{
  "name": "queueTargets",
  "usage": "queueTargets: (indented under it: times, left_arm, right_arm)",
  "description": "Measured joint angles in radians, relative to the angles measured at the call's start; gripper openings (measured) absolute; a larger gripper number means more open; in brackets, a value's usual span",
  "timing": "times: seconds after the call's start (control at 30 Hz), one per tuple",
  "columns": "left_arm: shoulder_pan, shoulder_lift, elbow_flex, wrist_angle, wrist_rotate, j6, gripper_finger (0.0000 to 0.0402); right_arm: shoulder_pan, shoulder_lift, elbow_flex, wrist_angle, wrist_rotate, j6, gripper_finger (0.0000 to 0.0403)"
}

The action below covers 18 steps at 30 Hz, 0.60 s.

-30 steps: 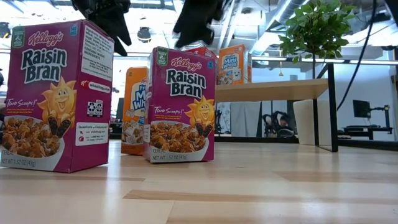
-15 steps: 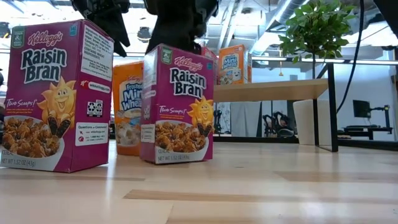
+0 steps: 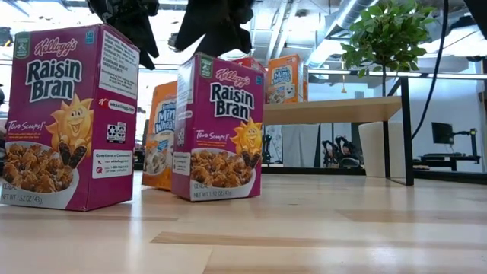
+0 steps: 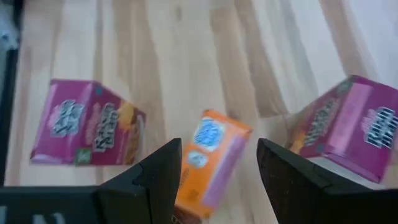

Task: Stack cereal on shelf
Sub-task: Put the orange cereal box on the shelf aligned with the other orange cereal boxes

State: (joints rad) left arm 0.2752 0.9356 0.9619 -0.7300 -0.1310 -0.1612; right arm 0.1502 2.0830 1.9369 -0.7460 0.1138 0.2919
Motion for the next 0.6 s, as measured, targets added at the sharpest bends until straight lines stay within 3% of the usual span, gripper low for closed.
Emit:
queueTargets:
  times: [0.6]
  left_arm:
    - [0.000,0.000,0.000,0.001,-0.007,0.009,0.0266]
  right_arm:
    - [0.021,0.001,-0.045,0.025,-0.003,0.094,0.0235]
